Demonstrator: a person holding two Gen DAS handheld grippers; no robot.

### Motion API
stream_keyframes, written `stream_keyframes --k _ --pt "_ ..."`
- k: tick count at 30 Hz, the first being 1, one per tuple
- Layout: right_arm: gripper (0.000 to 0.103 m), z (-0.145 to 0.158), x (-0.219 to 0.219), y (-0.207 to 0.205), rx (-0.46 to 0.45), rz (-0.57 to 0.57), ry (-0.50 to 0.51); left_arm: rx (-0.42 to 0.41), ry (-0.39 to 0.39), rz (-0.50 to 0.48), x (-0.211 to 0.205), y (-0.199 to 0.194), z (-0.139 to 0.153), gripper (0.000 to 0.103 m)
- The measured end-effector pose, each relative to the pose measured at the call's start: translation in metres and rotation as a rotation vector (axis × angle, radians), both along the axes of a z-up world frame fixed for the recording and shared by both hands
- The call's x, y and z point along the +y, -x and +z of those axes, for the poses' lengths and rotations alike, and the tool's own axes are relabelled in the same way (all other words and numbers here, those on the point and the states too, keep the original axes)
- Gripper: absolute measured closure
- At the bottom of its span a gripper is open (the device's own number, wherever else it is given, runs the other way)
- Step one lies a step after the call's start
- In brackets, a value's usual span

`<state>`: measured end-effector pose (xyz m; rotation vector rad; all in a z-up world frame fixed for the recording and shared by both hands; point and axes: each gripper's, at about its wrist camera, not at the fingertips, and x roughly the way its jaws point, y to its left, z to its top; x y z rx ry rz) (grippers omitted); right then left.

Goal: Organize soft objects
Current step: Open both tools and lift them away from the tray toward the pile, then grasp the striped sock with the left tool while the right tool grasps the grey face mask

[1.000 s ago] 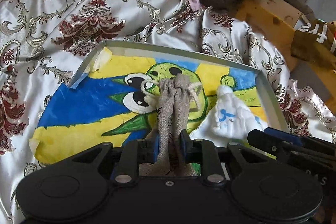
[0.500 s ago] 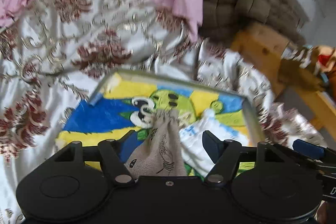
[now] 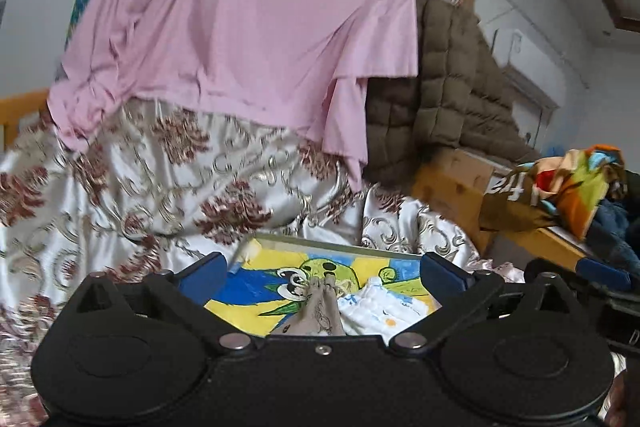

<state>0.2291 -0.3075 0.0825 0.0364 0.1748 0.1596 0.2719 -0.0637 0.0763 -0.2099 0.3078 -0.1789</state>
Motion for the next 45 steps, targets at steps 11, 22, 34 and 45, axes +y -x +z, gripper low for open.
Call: stream_keyframes --k 11,22,34,45 --pt "0.0 -0.008 0.039 0.104 -0.08 -0.097 0.104 -0.041 0.002 0.021 0.037 0.097 -0.006 0.001" --pt "0.0 -0.049 0.061 0.155 0.017 -0.112 0.091 0.013 -0.061 -0.009 0.055 0.142 -0.039 0.001" --pt "0.0 -0.087 0.04 0.154 0.238 -0.214 0.044 0.12 -0.178 -0.089 0.047 0.154 -0.085 0.001" --pt "0.0 -0.114 0.041 0.143 0.398 -0.173 0.055 0.201 -0.267 -0.187 0.038 0.155 -0.115 0.001"
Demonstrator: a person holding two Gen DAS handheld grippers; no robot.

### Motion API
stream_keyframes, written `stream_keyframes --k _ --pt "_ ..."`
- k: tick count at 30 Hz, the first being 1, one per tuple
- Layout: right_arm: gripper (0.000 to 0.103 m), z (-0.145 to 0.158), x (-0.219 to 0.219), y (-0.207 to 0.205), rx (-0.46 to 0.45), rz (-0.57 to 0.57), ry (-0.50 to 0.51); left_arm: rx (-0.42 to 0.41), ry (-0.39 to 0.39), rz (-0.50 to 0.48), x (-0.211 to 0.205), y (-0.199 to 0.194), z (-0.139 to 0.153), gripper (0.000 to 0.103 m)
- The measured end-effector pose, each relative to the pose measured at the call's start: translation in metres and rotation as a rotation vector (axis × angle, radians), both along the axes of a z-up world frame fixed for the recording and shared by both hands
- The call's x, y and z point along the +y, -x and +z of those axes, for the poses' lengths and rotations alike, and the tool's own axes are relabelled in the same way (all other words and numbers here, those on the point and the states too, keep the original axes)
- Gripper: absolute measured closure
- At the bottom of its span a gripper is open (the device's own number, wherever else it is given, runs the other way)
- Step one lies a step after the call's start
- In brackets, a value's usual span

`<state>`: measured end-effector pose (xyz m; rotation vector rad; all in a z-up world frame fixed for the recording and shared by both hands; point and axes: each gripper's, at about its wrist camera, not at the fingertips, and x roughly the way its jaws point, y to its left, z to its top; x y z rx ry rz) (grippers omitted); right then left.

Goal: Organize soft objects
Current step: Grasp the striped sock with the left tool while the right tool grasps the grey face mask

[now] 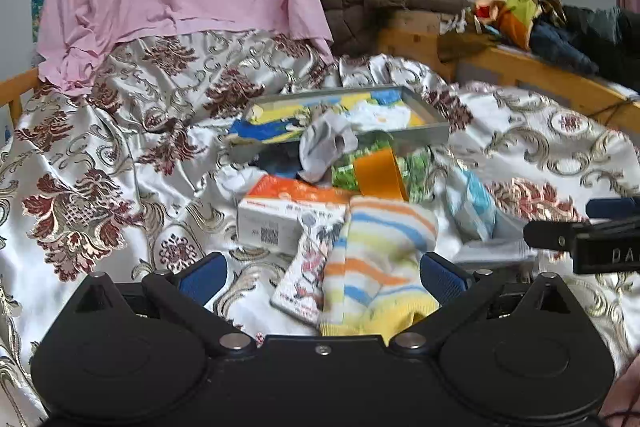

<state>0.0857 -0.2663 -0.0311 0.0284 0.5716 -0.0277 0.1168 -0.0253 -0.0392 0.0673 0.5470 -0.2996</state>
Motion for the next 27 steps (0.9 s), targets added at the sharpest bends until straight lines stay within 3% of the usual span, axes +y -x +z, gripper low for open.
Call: stream_keyframes --k 6,13,20,27 --pt "0.0 -0.007 -0.004 -0.008 0.053 0.01 -0.038 0.041 -0.042 -0.078 -0.009 -0.008 -0.008 0.001" --pt "0.0 -0.014 -0.028 -0.024 0.111 -0.011 -0.178 0.057 -0.108 -0.228 -0.021 -0.02 -0.012 0.001" --pt "0.0 -0.025 -0.02 -0.037 0.141 0.023 -0.153 0.112 -0.098 -0.291 -0.024 -0.036 -0.021 0.002" --pt "0.0 -0.03 -0.018 -0.049 0.165 0.051 -0.17 0.137 -0.074 -0.316 -0.029 -0.045 -0.025 0.01"
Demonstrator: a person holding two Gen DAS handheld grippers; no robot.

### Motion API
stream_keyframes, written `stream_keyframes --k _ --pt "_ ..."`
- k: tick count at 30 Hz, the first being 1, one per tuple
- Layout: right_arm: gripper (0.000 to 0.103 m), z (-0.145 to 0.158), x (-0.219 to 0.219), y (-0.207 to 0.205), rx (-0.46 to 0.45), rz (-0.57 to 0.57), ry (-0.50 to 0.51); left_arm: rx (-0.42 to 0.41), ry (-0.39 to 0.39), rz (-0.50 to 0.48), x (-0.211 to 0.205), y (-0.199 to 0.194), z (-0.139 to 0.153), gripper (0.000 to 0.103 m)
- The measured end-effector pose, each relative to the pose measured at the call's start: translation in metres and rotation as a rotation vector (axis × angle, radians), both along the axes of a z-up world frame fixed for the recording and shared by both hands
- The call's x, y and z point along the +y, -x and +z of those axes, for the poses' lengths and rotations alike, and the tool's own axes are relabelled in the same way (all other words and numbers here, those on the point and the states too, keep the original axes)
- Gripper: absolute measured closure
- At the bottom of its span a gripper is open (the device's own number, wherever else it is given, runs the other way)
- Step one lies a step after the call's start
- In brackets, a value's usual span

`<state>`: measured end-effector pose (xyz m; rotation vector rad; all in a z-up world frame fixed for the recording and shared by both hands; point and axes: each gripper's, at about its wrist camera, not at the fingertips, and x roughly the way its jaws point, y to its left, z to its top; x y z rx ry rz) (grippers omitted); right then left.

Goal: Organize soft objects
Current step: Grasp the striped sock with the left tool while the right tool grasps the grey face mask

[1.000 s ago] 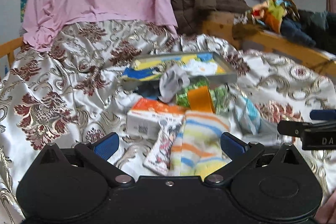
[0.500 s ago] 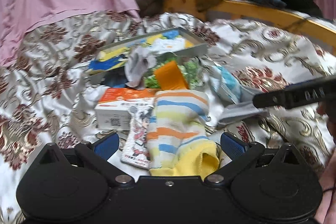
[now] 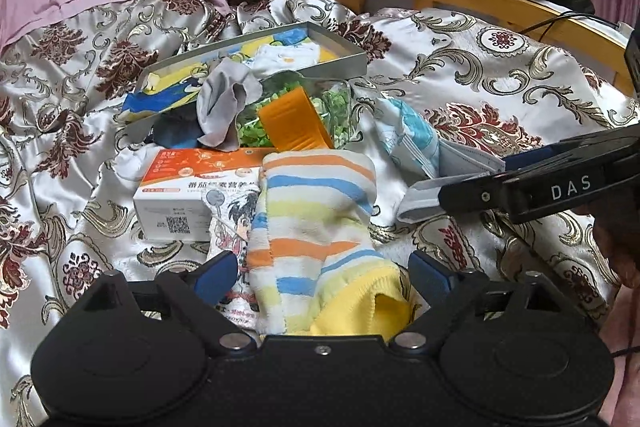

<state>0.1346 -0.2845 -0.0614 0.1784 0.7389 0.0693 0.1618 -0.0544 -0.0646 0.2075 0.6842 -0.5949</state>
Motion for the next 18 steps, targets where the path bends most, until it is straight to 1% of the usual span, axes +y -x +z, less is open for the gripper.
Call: stream_keyframes --k 2,4,5,6,7,9,13,15,17,18 --pt "0.002 -0.001 0.0 -0.001 -0.004 0.006 -0.01 0.011 0.001 -0.018 -0.003 0.0 -0.002 0.011" --pt "0.003 -0.002 0.002 -0.002 -0.003 0.015 -0.007 0.017 -0.01 -0.029 -0.006 0.0 -0.004 0.016" --pt "0.004 -0.003 0.002 -0.003 -0.001 0.018 -0.007 0.019 -0.008 -0.027 -0.007 -0.001 -0.005 0.016" --pt "0.006 -0.003 0.003 -0.004 0.001 0.02 -0.007 0.024 -0.005 -0.021 -0.006 -0.002 -0.006 0.016" --pt "0.009 -0.004 0.003 -0.004 0.004 0.021 -0.008 0.031 -0.001 -0.011 -0.005 -0.004 -0.007 0.018" --pt "0.01 -0.005 0.003 -0.004 0.006 0.021 -0.012 0.053 0.011 0.015 -0.002 -0.008 -0.008 0.021" --pt "0.014 -0.006 0.003 -0.005 0.01 0.031 -0.026 0.076 0.039 0.063 0.006 -0.015 -0.009 0.021" --pt "0.016 -0.006 0.005 -0.004 0.009 0.044 -0.03 0.083 0.042 0.067 0.006 -0.016 -0.008 0.021" --pt "0.017 -0.007 0.007 -0.004 0.012 0.056 -0.025 0.092 0.037 0.064 0.003 -0.017 -0.008 0.024" --pt "0.017 -0.007 0.008 -0.005 0.014 0.058 -0.018 0.103 0.04 0.057 0.002 -0.017 -0.008 0.027"
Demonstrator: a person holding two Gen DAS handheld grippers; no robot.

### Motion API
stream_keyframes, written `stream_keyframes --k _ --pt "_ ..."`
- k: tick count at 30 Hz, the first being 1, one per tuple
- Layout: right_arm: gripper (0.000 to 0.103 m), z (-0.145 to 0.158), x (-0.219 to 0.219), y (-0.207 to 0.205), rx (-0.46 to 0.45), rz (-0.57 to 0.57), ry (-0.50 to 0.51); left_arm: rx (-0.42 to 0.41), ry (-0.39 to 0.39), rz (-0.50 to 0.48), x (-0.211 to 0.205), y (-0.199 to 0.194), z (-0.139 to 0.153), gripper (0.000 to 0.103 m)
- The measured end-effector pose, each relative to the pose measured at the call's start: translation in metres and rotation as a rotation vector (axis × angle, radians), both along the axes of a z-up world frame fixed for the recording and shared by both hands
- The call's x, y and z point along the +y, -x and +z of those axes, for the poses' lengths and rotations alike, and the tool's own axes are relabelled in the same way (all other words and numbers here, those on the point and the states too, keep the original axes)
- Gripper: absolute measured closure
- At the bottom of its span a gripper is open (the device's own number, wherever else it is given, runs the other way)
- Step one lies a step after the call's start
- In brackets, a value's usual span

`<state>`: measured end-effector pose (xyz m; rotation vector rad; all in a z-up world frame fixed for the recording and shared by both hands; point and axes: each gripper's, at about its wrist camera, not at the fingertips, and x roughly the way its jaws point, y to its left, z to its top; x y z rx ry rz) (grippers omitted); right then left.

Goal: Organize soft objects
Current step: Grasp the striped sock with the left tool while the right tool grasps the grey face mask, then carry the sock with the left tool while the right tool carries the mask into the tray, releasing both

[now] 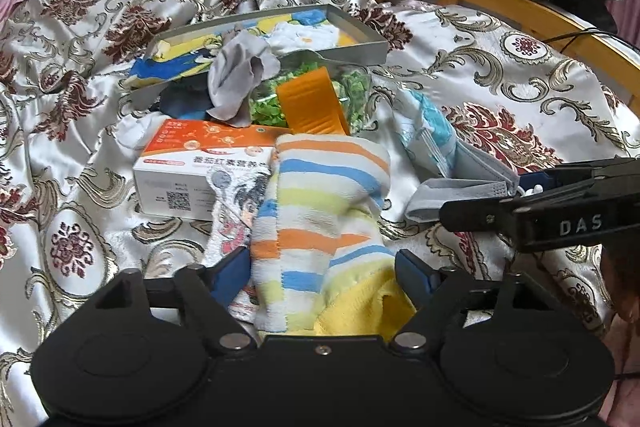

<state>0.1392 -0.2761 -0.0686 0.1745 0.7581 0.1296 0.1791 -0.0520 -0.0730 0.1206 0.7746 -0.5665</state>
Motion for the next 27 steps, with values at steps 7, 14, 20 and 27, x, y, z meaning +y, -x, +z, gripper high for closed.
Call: stream_keyframes --k 7,14,20,27 --pt "0.02 -0.006 0.0 -0.005 0.033 -0.027 0.022 0.038 0.028 -0.013 -0.006 0.001 0.001 0.052" --pt "0.031 -0.008 0.001 -0.009 0.018 -0.038 0.045 0.078 0.058 -0.004 -0.01 -0.003 -0.004 0.059" --pt "0.049 -0.011 -0.001 -0.011 0.016 -0.065 0.048 0.144 0.092 0.088 -0.012 -0.016 -0.01 0.069" --pt "0.075 -0.007 0.0 -0.007 -0.007 -0.072 0.055 0.171 0.131 0.159 -0.008 -0.016 -0.005 0.09"
